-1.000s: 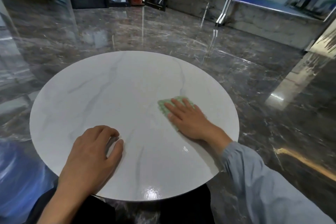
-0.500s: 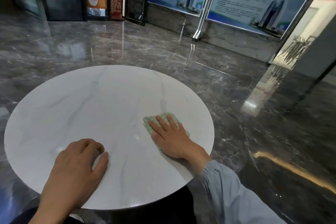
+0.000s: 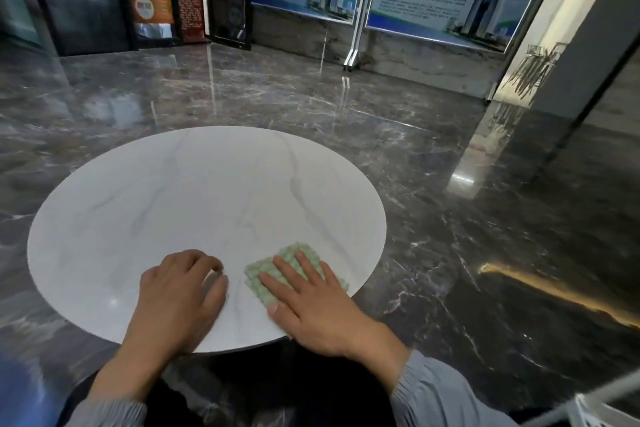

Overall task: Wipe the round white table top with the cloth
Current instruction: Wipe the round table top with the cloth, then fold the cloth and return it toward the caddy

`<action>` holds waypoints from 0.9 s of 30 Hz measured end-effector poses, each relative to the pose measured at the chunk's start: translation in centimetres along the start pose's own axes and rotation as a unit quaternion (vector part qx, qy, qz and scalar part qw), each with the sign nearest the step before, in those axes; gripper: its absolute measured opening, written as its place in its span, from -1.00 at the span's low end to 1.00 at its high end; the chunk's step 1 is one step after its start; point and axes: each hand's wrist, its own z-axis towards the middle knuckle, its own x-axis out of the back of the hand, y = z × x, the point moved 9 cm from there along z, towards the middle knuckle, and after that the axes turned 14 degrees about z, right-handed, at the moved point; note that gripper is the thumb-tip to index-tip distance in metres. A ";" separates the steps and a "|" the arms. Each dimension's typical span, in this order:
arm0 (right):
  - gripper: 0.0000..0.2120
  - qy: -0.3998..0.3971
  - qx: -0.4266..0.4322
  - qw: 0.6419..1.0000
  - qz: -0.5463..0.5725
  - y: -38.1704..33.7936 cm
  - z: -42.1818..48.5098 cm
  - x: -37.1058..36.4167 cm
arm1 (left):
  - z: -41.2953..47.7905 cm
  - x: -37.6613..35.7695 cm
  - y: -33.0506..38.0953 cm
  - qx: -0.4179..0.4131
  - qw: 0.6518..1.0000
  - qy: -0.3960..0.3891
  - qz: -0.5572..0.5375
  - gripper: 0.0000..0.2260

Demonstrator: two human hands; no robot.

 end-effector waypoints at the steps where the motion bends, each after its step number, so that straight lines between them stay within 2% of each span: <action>1: -0.42 0.002 0.002 1.000 0.000 -0.1 -0.8 -0.1 | 0.0 0.1 0.6 -0.006 1.000 -0.002 -0.010 -0.71; 5: -0.21 0.014 0.030 0.999 -0.011 0.0 -3.8 -0.2 | 0.2 0.1 4.9 -0.101 0.995 -0.019 -0.016 -0.72; 7: -0.19 0.040 0.060 0.997 -0.037 0.1 -4.9 0.1 | 0.2 -0.1 6.5 -0.147 0.988 -0.039 -0.005 -0.70; 10: -0.33 0.095 0.089 0.990 -0.051 0.2 -6.0 0.4 | 0.4 -0.5 7.5 -0.178 0.981 -0.072 0.008 -0.68; 13: -0.48 0.153 0.119 0.979 -0.065 0.2 -7.1 0.4 | 0.8 -0.7 7.7 -0.169 0.979 -0.116 -0.005 -0.77; 17: -0.67 0.250 0.180 0.950 -0.055 -0.7 -7.8 1.3 | 0.9 -0.8 8.0 -0.169 0.976 -0.135 -0.024 -0.86; 20: -0.76 0.306 0.162 0.936 0.067 -0.3 -8.3 3.3 | 0.9 -0.6 8.2 -0.171 0.971 -0.164 -0.026 -0.82; 23: -0.80 0.312 0.020 0.907 0.281 2.9 -9.0 5.6 | 0.7 0.2 8.8 -0.166 0.961 -0.207 -0.082 -0.70; 25: -0.86 0.332 -0.024 0.860 0.386 4.5 -10.1 7.8 | 0.7 1.4 10.1 -0.149 0.948 -0.220 -0.176 -0.78; 27: -0.84 0.370 -0.044 0.818 0.437 5.6 -11.8 10.7 | 0.7 2.4 12.1 -0.099 0.909 -0.245 -0.323 -0.75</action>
